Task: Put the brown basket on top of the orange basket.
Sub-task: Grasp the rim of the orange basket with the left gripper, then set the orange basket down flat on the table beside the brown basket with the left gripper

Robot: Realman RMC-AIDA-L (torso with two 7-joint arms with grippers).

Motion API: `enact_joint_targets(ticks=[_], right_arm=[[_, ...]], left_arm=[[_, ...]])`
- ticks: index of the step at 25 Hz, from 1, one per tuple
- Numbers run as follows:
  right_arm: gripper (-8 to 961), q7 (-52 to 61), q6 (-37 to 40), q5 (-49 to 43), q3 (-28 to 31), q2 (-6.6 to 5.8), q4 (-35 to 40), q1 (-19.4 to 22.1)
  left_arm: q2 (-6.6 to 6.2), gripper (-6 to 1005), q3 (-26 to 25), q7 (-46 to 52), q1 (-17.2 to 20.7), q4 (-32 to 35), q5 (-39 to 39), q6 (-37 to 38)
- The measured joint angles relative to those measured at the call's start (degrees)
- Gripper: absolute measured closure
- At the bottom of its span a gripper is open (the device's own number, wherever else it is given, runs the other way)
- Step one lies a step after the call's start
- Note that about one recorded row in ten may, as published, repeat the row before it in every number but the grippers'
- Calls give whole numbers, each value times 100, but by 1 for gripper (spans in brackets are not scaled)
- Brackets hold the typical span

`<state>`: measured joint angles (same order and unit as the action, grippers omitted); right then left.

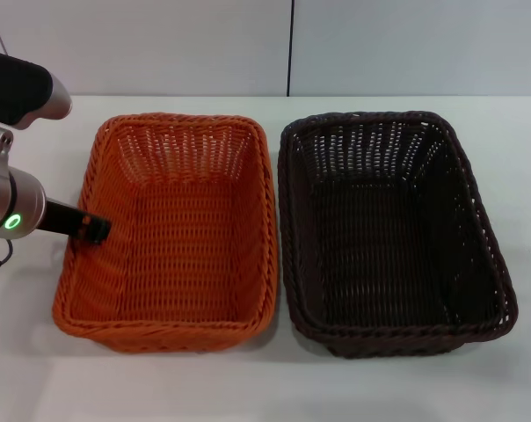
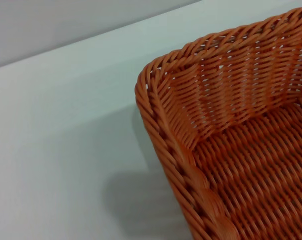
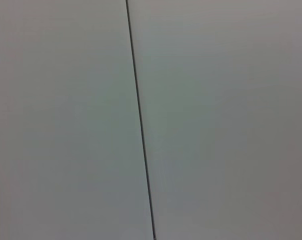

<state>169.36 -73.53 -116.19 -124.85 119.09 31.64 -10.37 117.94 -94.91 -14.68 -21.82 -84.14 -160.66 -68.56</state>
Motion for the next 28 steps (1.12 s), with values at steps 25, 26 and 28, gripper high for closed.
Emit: enact_joint_targets(ticks=[25, 26, 28], right_arm=[[231, 0, -16, 0, 23, 12, 62, 42], [230, 0, -23, 0, 23, 15, 64, 43], [230, 0, -28, 2, 27, 18, 72, 44]], left_arm=[[-9, 797, -1090, -3246, -21, -1649, 117, -715], [-9, 802, -1090, -3246, -21, -1649, 117, -715], [-12, 813, -1407, -3989, -147, -1810, 377, -1074]])
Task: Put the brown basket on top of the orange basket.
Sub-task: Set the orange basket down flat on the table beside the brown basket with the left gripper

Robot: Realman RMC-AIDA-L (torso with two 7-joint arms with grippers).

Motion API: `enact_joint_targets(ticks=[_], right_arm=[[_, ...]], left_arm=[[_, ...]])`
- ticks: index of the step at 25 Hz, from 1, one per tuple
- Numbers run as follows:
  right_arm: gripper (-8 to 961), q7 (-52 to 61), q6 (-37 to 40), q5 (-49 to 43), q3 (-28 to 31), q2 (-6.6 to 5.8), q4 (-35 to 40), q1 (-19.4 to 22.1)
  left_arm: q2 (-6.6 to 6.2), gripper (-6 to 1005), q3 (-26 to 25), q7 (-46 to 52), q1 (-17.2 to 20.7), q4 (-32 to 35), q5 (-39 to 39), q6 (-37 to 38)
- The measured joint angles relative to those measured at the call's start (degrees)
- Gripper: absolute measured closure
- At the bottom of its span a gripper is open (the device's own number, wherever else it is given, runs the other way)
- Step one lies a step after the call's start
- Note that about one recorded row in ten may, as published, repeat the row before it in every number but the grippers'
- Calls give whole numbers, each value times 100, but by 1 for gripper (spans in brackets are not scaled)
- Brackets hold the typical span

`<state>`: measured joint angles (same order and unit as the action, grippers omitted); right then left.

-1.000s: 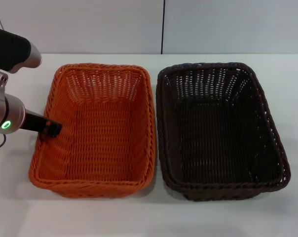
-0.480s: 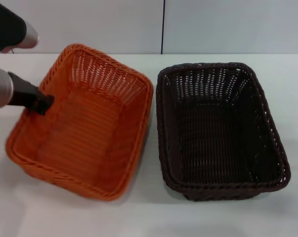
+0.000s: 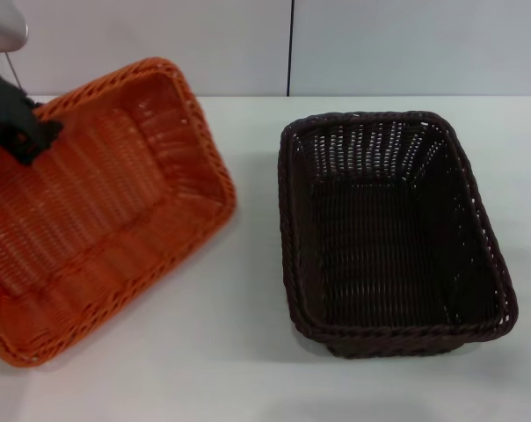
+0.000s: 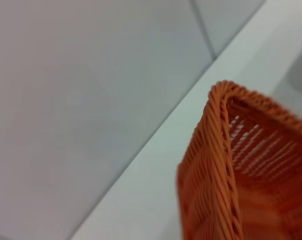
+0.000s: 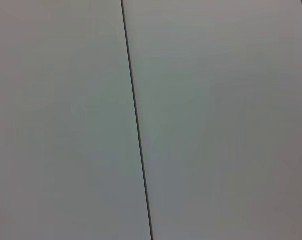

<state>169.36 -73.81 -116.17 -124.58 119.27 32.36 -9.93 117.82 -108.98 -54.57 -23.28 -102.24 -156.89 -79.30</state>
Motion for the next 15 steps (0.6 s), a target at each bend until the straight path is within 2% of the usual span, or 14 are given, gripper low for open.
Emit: enact_joint_targets(ticks=[6, 8, 10, 15], right_arm=[[231, 0, -3, 9, 5, 0, 69, 1], [231, 0, -3, 11, 5, 0, 82, 1], [231, 0, -6, 12, 5, -1, 93, 1], [230, 0, -7, 16, 2, -1, 119, -32]], left_arm=[[-13, 828, -362, -940, -197, -290, 128, -502], [-13, 829, -362, -940, -197, -290, 128, -502], [-16, 829, -494, -1641, -242, -358, 323, -804], [-17, 830, -550, -2275, -311, -437, 513, -1194]])
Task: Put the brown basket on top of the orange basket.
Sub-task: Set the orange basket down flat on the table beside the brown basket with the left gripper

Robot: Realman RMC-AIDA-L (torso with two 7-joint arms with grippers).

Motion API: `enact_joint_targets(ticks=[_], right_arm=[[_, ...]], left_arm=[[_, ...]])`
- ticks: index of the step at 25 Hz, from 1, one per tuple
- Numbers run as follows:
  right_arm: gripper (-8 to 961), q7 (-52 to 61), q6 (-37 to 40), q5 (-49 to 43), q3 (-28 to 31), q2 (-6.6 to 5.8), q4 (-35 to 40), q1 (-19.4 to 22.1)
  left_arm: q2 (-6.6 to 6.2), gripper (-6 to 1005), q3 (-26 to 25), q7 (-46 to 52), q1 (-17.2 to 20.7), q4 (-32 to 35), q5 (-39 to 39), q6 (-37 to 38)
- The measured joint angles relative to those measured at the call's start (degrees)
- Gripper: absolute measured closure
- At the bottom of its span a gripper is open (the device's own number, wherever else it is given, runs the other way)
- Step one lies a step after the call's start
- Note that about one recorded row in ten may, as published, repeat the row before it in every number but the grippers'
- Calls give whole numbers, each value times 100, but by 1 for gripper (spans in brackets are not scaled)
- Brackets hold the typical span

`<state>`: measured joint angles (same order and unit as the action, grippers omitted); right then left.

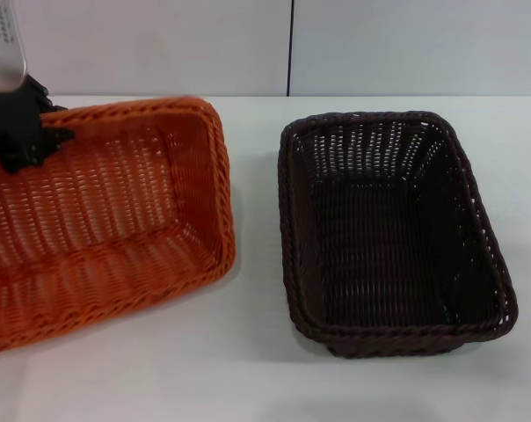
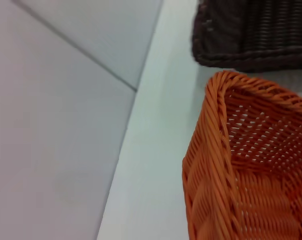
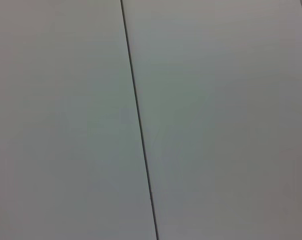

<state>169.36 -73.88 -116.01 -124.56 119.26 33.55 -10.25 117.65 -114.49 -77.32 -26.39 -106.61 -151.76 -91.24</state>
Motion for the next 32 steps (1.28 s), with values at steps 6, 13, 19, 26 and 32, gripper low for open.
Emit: enact_joint_targets(ticks=[6, 13, 19, 26, 32], right_arm=[[230, 0, 30, 0, -23, -8, 23, -39], [230, 0, 43, 0, -29, -9, 15, -48], [231, 0, 48, 0, -28, -9, -16, -46], [231, 0, 49, 0, -35, -9, -9, -52], [232, 0, 49, -1, -50, -15, -5, -54]], left_arm=[[-11, 832, -32, -379, -117, -84, 130, -229], [15, 831, 153, -550, -418, 216, 400, -508], [10, 831, 143, -766, -811, 1324, 426, -209], [1, 830, 87, -958, -1262, 2659, 424, 771], [25, 830, 188, -762, -1452, 3106, 165, 1321]])
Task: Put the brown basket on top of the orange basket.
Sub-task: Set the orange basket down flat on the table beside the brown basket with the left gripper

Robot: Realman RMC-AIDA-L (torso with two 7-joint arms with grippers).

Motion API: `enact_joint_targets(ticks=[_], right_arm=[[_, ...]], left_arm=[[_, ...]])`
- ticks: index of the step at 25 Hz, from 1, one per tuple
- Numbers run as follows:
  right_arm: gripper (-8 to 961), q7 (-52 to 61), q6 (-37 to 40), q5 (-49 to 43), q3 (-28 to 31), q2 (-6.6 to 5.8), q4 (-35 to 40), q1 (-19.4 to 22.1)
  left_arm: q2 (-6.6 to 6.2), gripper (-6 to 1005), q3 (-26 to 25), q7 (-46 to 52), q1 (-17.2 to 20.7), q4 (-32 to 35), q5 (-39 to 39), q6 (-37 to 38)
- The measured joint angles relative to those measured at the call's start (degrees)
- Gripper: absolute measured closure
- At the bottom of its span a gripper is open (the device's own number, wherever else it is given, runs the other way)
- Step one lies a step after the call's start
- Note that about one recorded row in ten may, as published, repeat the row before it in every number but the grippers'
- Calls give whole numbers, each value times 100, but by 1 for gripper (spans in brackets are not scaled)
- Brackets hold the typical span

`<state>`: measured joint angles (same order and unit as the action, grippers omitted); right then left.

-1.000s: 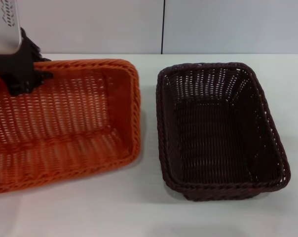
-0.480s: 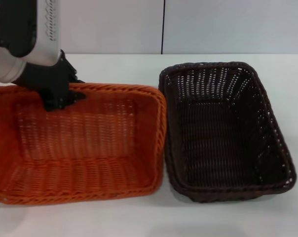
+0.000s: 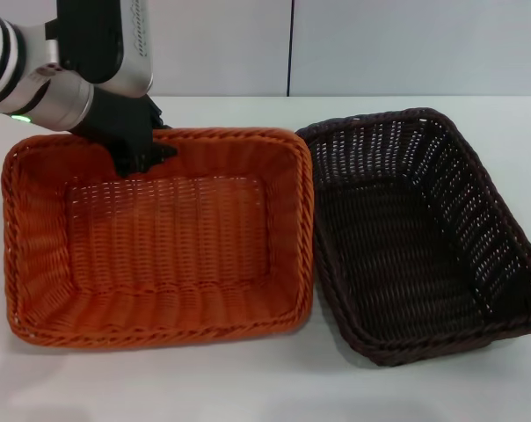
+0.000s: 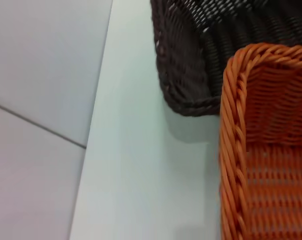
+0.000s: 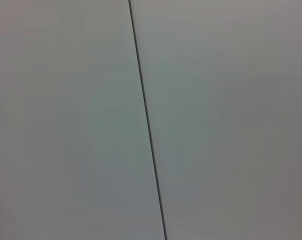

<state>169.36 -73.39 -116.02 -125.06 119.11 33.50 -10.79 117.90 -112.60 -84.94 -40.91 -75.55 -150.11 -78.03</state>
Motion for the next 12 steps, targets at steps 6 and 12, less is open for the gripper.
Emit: enact_joint_targets(ticks=[6, 12], right_arm=[[230, 0, -2, 0, -3, -2, -8, 15], [230, 0, -60, 0, -1, 2, -17, 32]], left_arm=[[10, 829, 446, 374, 78, 49, -268, 487], [42, 543, 608, 547, 375, -421, -128, 935]])
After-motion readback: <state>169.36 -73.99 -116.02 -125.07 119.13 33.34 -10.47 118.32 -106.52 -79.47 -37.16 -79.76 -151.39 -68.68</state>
